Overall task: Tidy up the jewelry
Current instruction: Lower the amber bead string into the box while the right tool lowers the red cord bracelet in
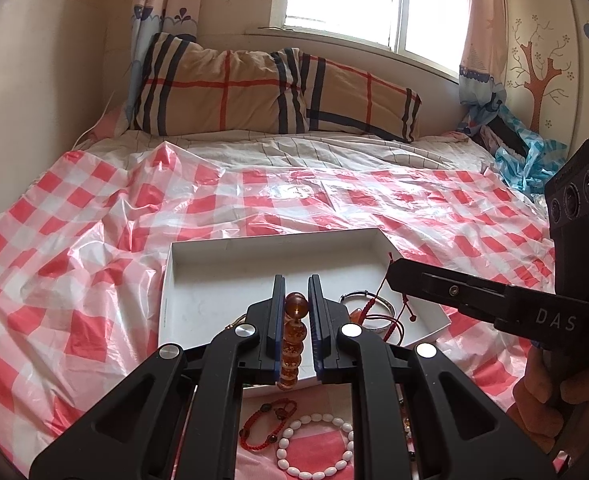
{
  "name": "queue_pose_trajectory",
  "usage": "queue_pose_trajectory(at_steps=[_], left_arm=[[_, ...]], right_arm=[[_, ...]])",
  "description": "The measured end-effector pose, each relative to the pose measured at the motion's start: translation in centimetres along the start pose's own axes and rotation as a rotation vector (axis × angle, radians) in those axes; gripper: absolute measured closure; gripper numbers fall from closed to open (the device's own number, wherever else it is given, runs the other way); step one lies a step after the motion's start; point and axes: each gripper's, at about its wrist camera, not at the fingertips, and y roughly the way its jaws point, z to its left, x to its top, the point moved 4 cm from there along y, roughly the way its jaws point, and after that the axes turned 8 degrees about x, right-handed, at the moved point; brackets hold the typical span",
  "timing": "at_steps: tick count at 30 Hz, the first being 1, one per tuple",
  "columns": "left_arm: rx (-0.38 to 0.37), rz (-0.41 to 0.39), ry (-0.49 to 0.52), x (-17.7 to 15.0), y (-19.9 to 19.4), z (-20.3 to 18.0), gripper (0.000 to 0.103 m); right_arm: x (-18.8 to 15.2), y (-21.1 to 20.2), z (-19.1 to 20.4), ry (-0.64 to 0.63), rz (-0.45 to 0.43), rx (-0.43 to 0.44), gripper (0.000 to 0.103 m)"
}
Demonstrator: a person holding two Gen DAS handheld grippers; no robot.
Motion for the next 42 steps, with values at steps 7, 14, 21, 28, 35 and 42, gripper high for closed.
queue_pose_trajectory(at_steps=[7,14,21,28,35,42], left_arm=[[-0.005,0.002,-0.008,-0.1,0.4,0.1,0.092],[-0.011,0.005,-0.018,0.0,0.9,-0.1,0.092],[-0.032,0.02,-0.058,-0.1,1.9,-0.1,0.092],[-0.048,0.01,-0.077,0.1,1.9,0.0,0.092],[-0.033,0.022,-0.113,0.1,2.3,1.3,0.092],[-0.005,0.053,-0.133,-0.5,2.9,2.0,0.092]], right_arm=[[0.1,0.2,-0.1,0.002,0.0,0.002,0.098],[0.2,0.7,-0.1,0.009,0.001,0.005,0.098],[0.2,1.3,-0.1,0.02,-0.004,0.004,0.098],[0.3,1.7,-0.7,0.031,0.0,-0.002,0.098],[0.1,1.7,-1.5,0.055,-0.004,-0.019,0.098],[-0.2,2.1,-2.3,0.033,0.027,-0.124,0.098]])
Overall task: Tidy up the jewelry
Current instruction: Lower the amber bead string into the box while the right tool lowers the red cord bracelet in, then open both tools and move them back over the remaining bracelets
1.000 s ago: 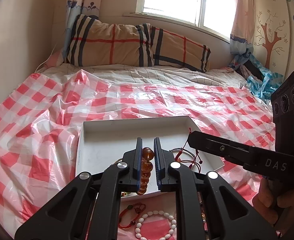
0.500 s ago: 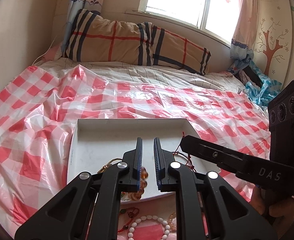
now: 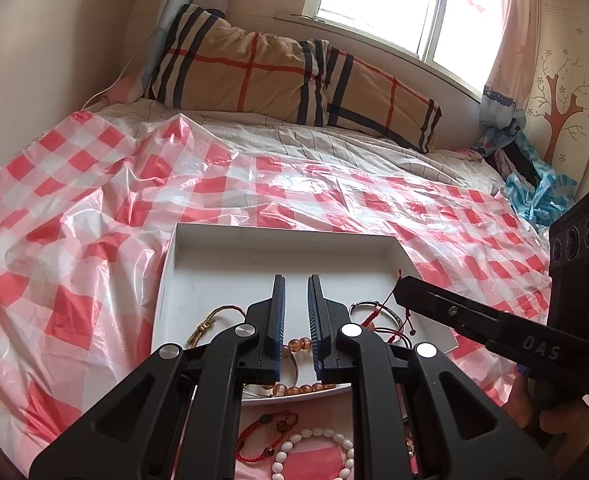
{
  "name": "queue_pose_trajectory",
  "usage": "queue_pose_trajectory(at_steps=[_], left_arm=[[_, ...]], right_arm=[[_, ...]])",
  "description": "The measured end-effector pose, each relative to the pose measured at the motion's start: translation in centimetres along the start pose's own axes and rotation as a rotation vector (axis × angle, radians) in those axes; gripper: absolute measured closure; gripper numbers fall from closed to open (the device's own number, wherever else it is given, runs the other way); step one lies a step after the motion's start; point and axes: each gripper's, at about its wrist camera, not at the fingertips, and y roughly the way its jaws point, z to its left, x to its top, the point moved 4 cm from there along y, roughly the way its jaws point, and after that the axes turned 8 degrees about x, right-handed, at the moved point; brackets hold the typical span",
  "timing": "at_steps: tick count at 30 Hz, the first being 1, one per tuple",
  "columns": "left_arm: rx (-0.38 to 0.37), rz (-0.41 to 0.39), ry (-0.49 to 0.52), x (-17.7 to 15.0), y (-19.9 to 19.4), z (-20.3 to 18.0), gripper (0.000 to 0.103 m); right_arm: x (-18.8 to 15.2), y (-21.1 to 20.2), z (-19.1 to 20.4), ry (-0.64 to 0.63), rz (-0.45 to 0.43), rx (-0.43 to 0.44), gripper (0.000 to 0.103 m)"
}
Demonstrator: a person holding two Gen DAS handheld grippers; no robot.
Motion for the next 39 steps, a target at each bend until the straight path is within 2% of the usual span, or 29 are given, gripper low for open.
queue_pose_trajectory(at_steps=[2,5,8,10,11,13,22,25,34,39], left_arm=[[0.012,0.012,0.013,-0.3,0.1,-0.2,0.092],[0.035,0.041,0.031,-0.9,0.5,-0.3,0.089],[0.063,0.067,0.041,-1.6,0.8,-0.1,0.079],[0.085,0.073,0.046,-1.8,0.9,0.1,0.064],[0.093,0.07,0.046,-1.8,0.8,0.2,0.061],[0.105,0.066,0.047,-1.9,0.6,0.4,0.052],[0.15,0.072,0.089,-2.3,0.5,0.2,0.033],[0.169,0.067,0.113,-2.5,0.2,0.0,0.026],[0.197,0.082,0.177,-3.4,0.5,0.0,0.02],[0.219,0.161,0.215,-3.6,1.1,1.8,0.02]], right_arm=[[-0.3,0.2,-1.5,0.023,0.02,-0.103,0.098],[-0.4,0.0,-3.6,0.096,0.025,-0.166,0.098],[-0.4,-0.3,-4.7,0.131,0.022,-0.179,0.096],[-0.7,-0.2,-5.0,0.139,0.027,-0.191,0.077],[-0.8,-0.2,-5.0,0.141,0.023,-0.194,0.072],[-1.0,-0.1,-5.0,0.136,0.037,-0.193,0.072],[-1.7,0.6,-4.5,0.11,0.07,-0.196,0.07],[-1.9,0.5,-4.3,0.1,0.076,-0.198,0.065],[-1.9,0.3,-4.0,0.088,0.08,-0.197,0.058],[-1.1,-1.0,-4.7,0.107,0.059,-0.214,0.055]])
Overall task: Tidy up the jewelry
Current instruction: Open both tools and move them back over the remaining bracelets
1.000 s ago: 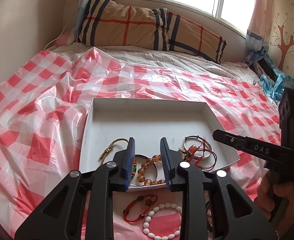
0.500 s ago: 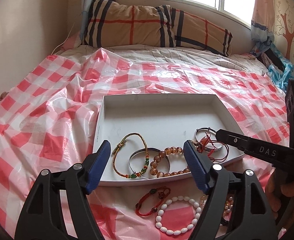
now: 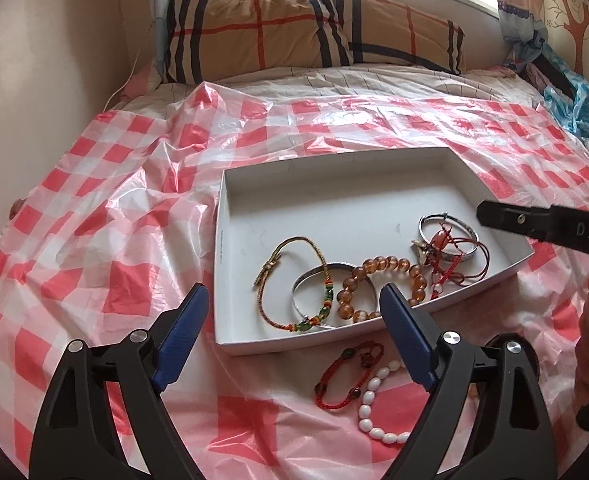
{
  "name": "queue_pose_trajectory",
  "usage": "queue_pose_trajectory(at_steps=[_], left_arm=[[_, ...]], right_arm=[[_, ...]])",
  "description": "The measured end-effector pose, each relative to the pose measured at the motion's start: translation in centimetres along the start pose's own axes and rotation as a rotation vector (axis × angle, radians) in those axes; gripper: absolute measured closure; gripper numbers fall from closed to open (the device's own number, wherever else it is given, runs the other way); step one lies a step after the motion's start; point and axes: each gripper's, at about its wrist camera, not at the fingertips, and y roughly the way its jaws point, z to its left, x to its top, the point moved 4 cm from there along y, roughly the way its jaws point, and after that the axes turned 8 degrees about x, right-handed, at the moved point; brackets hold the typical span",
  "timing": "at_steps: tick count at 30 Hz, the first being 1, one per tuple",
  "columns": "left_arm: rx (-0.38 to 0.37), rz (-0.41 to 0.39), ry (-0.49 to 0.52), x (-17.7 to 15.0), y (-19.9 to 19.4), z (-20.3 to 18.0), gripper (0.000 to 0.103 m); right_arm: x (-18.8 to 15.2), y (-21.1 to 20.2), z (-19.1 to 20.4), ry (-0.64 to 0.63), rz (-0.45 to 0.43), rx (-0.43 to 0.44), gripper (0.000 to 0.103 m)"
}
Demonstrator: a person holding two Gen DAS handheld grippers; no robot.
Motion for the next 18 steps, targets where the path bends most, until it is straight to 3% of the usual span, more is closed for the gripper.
queue_pose_trajectory(at_steps=[3,9,18], left_arm=[[-0.022,0.047,0.013,-0.3,0.4,0.4,0.02],[0.011,0.07,0.107,-1.1,0.7,-0.8,0.02],[0.055,0.118,0.092,-1.6,1.4,1.2,0.02]], right_arm=[[0.3,-0.6,-0.4,0.006,-0.003,-0.017,0.052],[0.1,-1.5,-0.8,-0.001,0.012,-0.035,0.05],[-3.5,-2.5,-0.6,-0.061,0.154,-0.088,0.047]])
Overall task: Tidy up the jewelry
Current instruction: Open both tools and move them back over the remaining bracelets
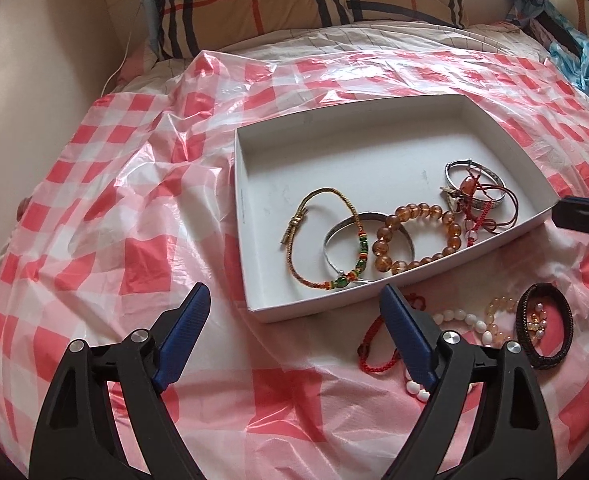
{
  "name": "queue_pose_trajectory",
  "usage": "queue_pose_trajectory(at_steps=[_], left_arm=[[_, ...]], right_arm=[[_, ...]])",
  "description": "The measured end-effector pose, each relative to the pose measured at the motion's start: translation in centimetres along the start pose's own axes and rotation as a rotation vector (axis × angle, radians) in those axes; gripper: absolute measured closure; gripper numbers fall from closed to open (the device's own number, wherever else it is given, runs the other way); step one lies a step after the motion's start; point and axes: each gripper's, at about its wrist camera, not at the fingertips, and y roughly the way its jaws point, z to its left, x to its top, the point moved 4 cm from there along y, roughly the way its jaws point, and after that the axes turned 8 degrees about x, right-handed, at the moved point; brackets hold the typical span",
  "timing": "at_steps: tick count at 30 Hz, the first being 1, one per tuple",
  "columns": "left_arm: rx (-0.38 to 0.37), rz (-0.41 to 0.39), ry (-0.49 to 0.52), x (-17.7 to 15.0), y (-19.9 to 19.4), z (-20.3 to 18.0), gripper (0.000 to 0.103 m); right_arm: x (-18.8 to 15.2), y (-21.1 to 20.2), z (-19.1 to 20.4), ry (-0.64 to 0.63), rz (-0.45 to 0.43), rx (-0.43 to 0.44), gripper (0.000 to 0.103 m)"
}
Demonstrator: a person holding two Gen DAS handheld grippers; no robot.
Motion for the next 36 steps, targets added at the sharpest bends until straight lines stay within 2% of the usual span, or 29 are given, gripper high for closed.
queue_pose_trajectory(at_steps=[3,5,7,9,12,16,19,22,24,28,30,33,36], left_arm=[[-0.049,0.009,-0.015,-0.3,-0.3,0.3,0.02],[-0.089,-0.015,-0.006,-0.2,-1.1,-0.2,0.02],[-0.112,-0.034,0.012,-0.3,-1.7,-1.0,0.02],[-0.151,-0.036,0.032,-0.5,-2.1,-2.2,0.02],[-0.153,-0.062,0.088,-1.0,-3.0,-4.3,0.02],[-0.126,-0.114,0.238,-1.7,-4.0,-8.2,0.02],[-0.097,-0.124,0.358,-2.8,-4.1,-10.7,0.02],[-0.101,-0.092,0.409,-3.8,-3.4,-11.5,0.02],[-0.119,-0.073,0.382,-3.9,-3.2,-11.0,0.02],[-0.203,-0.023,0.224,-3.4,-2.7,-8.7,0.02],[-0.23,0.011,0.156,-3.6,-2.1,-7.8,0.023],[-0.186,0.069,0.156,-4.7,-0.6,-7.5,0.031],[-0.151,0.086,0.147,-5.4,-0.9,-6.5,0.041]], right_arm=[[-2.3,0.4,0.1,-0.045,0.055,-0.054,0.047],[-3.8,1.0,-0.1,-0.105,0.102,-0.145,0.047],[-5.2,1.8,-0.2,-0.198,0.148,-0.272,0.047],[-6.0,2.3,0.0,-0.284,0.153,-0.345,0.043],[-7.0,1.6,0.7,-0.414,0.168,-0.471,0.04],[-7.9,-0.5,-1.2,-0.395,0.167,-0.512,0.035],[-7.3,-1.2,-2.7,-0.327,0.152,-0.502,0.032],[-6.8,-1.3,-2.5,-0.295,0.121,-0.441,0.032],[-6.3,-1.1,-1.5,-0.294,0.098,-0.381,0.032],[-6.1,-0.4,-0.8,-0.284,0.104,-0.327,0.035],[-6.6,0.3,-0.9,-0.271,0.14,-0.317,0.055],[-7.2,0.7,0.0,-0.243,0.162,-0.221,0.074],[-8.2,0.8,2.4,-0.279,0.19,-0.078,0.078]])
